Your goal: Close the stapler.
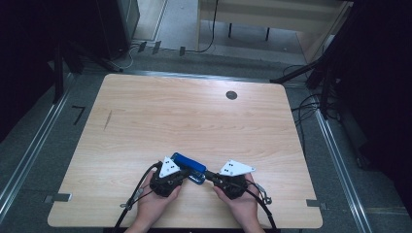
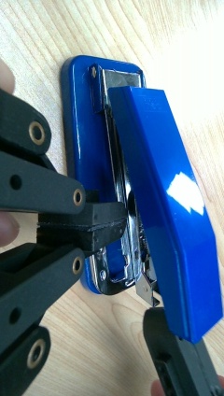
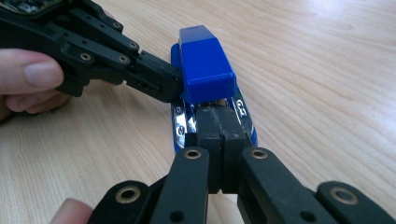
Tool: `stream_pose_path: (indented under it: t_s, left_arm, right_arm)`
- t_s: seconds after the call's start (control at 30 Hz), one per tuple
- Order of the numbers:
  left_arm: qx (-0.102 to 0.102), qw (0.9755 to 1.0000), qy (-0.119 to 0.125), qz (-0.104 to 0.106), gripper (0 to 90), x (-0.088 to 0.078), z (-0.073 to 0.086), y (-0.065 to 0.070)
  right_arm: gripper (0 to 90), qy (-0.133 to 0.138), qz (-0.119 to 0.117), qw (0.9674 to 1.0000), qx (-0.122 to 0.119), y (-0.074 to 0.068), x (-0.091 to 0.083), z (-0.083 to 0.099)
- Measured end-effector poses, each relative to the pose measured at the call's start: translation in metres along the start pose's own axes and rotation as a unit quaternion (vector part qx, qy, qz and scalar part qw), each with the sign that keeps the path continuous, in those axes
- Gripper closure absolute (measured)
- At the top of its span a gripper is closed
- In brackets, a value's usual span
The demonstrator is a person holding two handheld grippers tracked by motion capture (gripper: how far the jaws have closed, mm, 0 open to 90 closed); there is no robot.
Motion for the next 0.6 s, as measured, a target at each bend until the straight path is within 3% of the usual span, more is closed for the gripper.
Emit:
stream_pose_path:
  t_s: [0.6]
  left_arm:
    - [0.009, 0.9999, 0.001, -0.010, 90.0, 0.000, 0.000, 0.001]
  right_arm:
    - [90.0, 0.035, 0.001, 0.9991, -0.024, -0.007, -0.015, -0.040]
Point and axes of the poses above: each handheld gripper's, and its own axes: x roughly forward along the jaws, z roughly out of its underside, y roughly to its right, the point moved 8 cm from there along x, roughly forward along the jaws, and after that the axes turned 13 degrees about -y, right-handed, at the moved point
